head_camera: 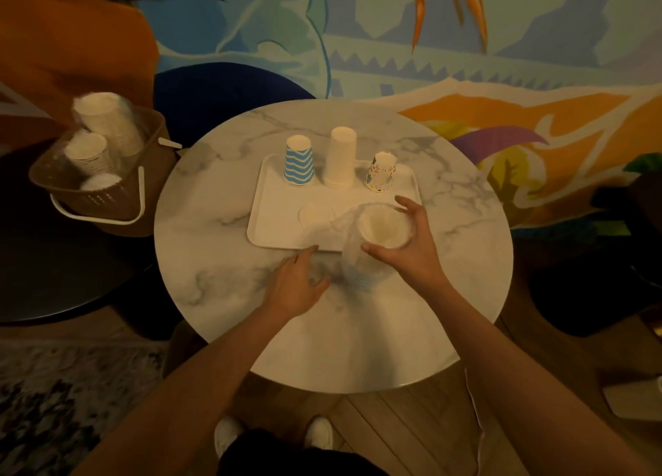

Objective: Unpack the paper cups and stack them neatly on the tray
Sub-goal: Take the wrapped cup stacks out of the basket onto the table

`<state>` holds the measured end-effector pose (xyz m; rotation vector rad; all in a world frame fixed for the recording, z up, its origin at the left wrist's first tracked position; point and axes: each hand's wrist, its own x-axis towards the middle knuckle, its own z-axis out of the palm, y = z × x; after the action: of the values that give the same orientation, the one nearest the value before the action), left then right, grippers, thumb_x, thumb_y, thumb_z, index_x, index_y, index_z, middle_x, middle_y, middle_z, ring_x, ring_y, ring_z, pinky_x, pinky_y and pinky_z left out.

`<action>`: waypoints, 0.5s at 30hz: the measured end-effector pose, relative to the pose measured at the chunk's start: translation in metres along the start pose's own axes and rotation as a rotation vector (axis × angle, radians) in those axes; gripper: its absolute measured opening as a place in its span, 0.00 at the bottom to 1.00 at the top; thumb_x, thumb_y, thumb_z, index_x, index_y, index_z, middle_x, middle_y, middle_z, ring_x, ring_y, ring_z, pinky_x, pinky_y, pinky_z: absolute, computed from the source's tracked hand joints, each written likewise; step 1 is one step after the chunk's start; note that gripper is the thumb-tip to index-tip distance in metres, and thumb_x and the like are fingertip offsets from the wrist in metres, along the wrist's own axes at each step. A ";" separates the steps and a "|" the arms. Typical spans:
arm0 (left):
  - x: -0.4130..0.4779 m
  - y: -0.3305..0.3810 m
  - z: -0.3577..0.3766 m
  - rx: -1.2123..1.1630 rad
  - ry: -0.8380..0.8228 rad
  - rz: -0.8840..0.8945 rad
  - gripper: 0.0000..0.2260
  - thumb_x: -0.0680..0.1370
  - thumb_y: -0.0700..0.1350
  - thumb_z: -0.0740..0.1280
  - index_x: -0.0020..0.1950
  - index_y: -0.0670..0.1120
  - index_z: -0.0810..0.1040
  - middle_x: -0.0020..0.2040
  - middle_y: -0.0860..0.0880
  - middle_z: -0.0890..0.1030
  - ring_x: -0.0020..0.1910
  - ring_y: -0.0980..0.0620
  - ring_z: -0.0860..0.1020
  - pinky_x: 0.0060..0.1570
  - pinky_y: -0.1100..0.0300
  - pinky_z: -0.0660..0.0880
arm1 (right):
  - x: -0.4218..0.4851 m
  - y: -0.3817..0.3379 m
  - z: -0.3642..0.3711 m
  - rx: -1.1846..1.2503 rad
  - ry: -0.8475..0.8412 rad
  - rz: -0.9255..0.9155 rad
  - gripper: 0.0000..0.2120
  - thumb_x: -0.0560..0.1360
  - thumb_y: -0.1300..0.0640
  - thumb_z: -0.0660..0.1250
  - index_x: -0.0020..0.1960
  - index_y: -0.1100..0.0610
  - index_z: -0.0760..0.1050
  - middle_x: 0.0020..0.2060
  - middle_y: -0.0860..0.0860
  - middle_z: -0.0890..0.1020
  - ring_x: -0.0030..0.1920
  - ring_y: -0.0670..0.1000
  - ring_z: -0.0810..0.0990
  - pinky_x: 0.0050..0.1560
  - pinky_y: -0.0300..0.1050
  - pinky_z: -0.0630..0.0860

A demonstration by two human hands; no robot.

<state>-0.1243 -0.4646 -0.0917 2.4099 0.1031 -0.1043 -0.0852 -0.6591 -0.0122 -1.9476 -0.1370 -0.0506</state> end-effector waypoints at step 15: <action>0.018 -0.029 -0.122 -0.136 0.389 0.018 0.26 0.73 0.50 0.71 0.69 0.47 0.69 0.64 0.46 0.75 0.63 0.47 0.72 0.61 0.52 0.70 | 0.058 -0.118 0.100 -0.499 -0.361 -0.459 0.29 0.69 0.49 0.72 0.67 0.51 0.68 0.62 0.49 0.73 0.62 0.51 0.70 0.61 0.45 0.66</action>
<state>-0.1036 -0.3609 -0.0219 2.2663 0.2583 0.3701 -0.0449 -0.5187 0.0648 -2.3676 -0.8810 -0.0376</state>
